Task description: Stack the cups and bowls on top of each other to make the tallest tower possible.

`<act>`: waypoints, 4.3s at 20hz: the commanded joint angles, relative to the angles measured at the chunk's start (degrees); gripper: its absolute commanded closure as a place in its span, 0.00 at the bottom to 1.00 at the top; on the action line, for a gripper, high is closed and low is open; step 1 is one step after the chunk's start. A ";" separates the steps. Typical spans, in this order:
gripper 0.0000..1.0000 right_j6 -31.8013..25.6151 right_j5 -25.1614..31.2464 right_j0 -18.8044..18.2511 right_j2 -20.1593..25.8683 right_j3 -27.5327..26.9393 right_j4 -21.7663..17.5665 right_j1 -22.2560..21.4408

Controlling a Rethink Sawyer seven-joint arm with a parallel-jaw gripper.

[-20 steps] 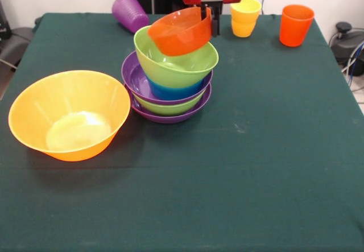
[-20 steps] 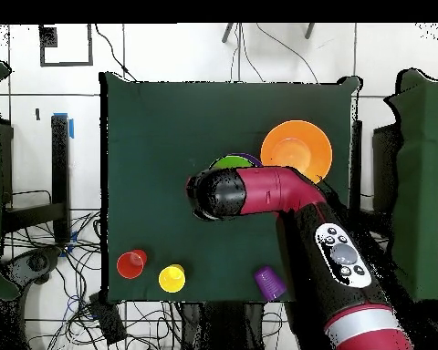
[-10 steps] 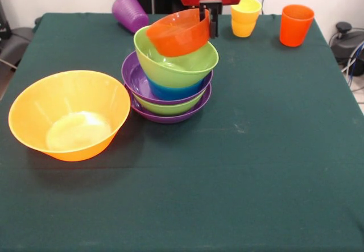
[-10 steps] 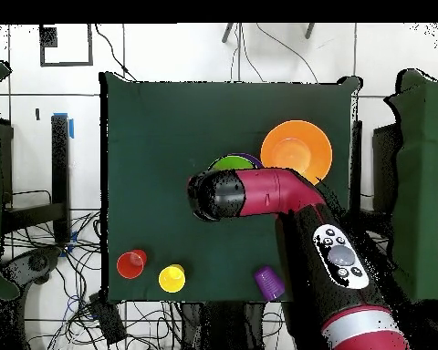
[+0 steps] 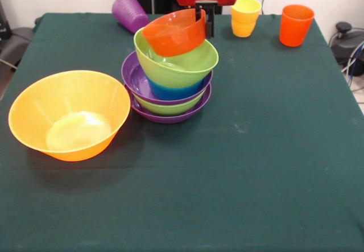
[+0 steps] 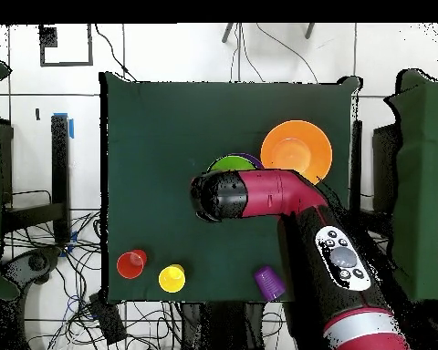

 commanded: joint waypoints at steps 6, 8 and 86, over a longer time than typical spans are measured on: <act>1.00 4.39 -4.57 1.50 -1.14 2.39 -1.42 1.02; 0.00 4.26 -4.20 1.43 -1.10 2.50 -1.14 1.03; 0.00 1.17 -3.34 0.70 -2.83 5.12 2.32 -1.80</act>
